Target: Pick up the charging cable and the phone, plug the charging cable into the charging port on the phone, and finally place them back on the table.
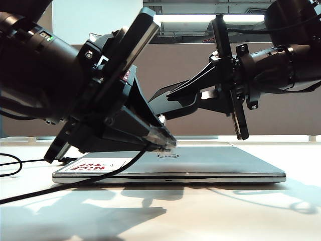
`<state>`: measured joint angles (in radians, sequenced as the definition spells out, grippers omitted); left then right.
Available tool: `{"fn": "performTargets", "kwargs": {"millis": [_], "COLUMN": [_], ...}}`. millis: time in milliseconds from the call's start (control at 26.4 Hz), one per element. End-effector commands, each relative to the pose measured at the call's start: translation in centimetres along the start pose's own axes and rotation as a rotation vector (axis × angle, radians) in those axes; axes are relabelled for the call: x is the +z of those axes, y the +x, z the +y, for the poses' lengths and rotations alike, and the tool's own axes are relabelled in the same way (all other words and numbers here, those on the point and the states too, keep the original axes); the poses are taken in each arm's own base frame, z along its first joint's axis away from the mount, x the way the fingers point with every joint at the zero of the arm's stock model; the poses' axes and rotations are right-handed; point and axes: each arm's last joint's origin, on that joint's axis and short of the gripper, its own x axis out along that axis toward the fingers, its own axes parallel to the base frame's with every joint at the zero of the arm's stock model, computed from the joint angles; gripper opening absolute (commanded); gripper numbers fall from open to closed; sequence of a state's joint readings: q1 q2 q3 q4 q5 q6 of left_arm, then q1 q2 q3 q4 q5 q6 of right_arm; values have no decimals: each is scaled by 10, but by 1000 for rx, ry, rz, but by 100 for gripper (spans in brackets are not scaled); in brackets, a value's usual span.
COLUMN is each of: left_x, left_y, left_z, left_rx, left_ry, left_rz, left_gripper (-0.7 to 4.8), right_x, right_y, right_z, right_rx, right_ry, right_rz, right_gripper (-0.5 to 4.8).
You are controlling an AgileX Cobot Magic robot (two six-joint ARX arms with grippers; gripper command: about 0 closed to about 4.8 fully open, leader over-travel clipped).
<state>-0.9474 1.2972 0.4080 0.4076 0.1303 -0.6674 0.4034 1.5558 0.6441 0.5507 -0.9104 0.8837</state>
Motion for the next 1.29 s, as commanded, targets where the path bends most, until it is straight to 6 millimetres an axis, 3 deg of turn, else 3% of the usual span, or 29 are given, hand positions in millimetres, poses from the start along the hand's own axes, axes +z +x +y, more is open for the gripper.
{"fn": "performTargets", "kwargs": {"millis": [38,265,303,416,454,605,719,832,870,908,1021,1135,1286], "left_x": [6,6,6,6,6,8,14,19,21,22,25,31,55], "left_y": [0,0,0,0,0,-2,-11,-18,-20,-22,-28,-34,-42], "left_z": [-4,-4,-4,-4,-4,-6,-13,-17,-18,-19,-23,-24,-23], "left_rx": [-22,-24,-24,-24,-25,-34,-65,-88,-96,-102,-122,-133,-59], "left_ry": [10,11,11,11,11,13,20,26,27,28,31,30,62], "left_rz": [-49,-49,-48,-47,-48,-59,-99,-132,-143,-151,-179,-220,-245], "left_gripper": [-6,3,38,230,262,274,288,280,248,204,3,-5,-5], "right_x": [-1,-1,-1,1,1,5,12,16,18,19,21,24,33], "right_y": [1,1,1,1,0,-4,-18,-31,-37,-43,-59,-78,-109], "right_z": [4,4,5,6,7,9,10,10,9,9,7,4,1], "right_rx": [42,38,38,37,34,31,-1,-41,-57,-69,-121,-191,-320], "right_ry": [-26,-25,-29,-39,-41,-49,-46,-24,-18,-21,-23,-6,49], "right_rz": [50,46,41,27,21,-2,-67,-112,-128,-139,-164,-173,-139], "right_gripper": [-6,-6,-6,-6,-6,-6,-6,-6,-6,-6,-6,-6,-6]}}
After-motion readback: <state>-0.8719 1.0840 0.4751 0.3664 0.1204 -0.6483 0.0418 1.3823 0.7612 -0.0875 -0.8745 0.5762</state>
